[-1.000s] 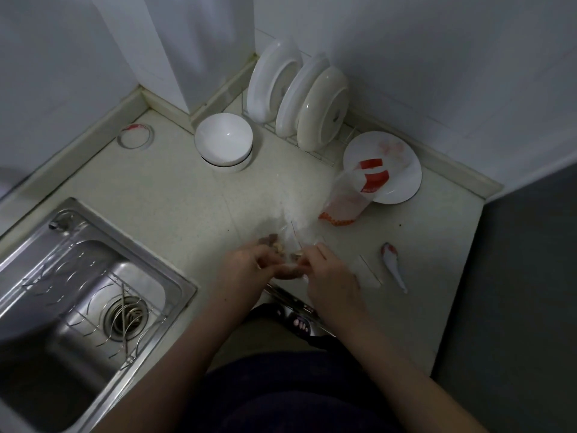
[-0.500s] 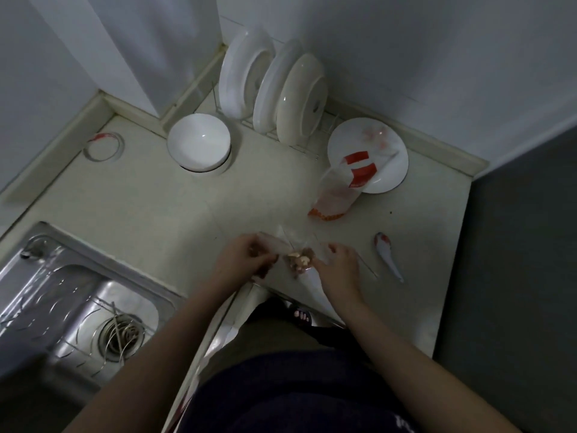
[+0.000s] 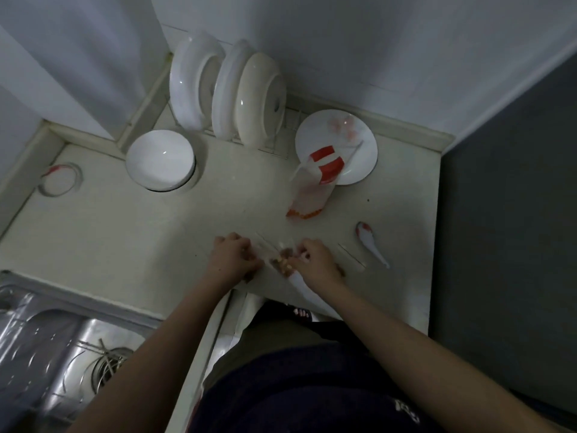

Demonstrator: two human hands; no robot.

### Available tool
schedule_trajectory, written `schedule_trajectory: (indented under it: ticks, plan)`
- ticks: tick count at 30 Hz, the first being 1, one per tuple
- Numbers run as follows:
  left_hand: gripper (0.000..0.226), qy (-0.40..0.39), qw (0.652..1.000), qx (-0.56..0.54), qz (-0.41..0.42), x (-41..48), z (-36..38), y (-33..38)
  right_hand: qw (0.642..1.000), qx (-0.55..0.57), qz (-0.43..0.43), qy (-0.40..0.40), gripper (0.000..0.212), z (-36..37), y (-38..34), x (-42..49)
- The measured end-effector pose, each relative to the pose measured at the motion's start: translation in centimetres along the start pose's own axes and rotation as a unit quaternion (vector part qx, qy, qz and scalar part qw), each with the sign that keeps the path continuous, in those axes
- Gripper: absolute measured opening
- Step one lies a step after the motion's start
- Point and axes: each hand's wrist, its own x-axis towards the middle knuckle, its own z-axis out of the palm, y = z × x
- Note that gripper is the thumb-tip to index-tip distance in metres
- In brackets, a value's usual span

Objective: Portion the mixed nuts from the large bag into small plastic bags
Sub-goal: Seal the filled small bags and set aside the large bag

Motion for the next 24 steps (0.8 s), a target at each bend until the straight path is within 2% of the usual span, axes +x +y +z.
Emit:
schedule_trajectory:
  ticks: [3,7,8,10,12,13,17,20,22,24]
  plan:
    - [0.034,-0.01,0.999,-0.03,0.018,-0.3,0.2,0.6,0.994,0.111,-0.003,0.007,0.02,-1.1,0.3,-1.5]
    - [0.036,0.002,0.997,-0.065,0.028,-1.0,0.9,1.7,0.973,0.223,0.03,0.06,0.021,-2.9,2.0,-3.5]
    - [0.033,0.01,0.997,-0.067,0.031,-1.1,1.2,1.9,0.956,0.281,0.048,0.075,0.016,-3.3,2.5,-3.9]
    - [0.022,0.03,0.996,-0.072,0.034,-1.4,1.6,2.2,0.881,0.449,0.123,0.087,0.008,-4.1,3.2,-4.7]
    - [0.017,0.049,0.995,-0.081,0.027,-1.8,2.0,2.2,0.802,0.563,0.183,0.076,0.021,-4.7,3.8,-5.2]
    - [0.016,0.06,0.994,-0.095,0.017,-1.9,2.1,2.2,0.789,0.578,0.194,0.08,0.027,-4.8,4.2,-5.3]
    - [0.021,0.077,0.963,-0.248,-0.068,-2.7,1.8,2.4,0.8,0.55,0.2,0.13,0.062,-4.7,5.6,-5.7]
    - [0.023,0.059,0.923,-0.366,-0.107,-4.0,1.4,2.3,0.82,0.52,0.212,0.108,0.08,-4.2,6.4,-5.4]
    - [0.023,0.056,0.91,-0.396,-0.108,-5.1,1.2,2.4,0.815,0.523,0.235,0.083,0.083,-3.7,6.6,-5.0]
    - [0.025,0.055,0.904,-0.409,-0.108,-6.1,1.1,2.6,0.818,0.518,0.241,0.067,0.068,-3.1,6.6,-4.2]
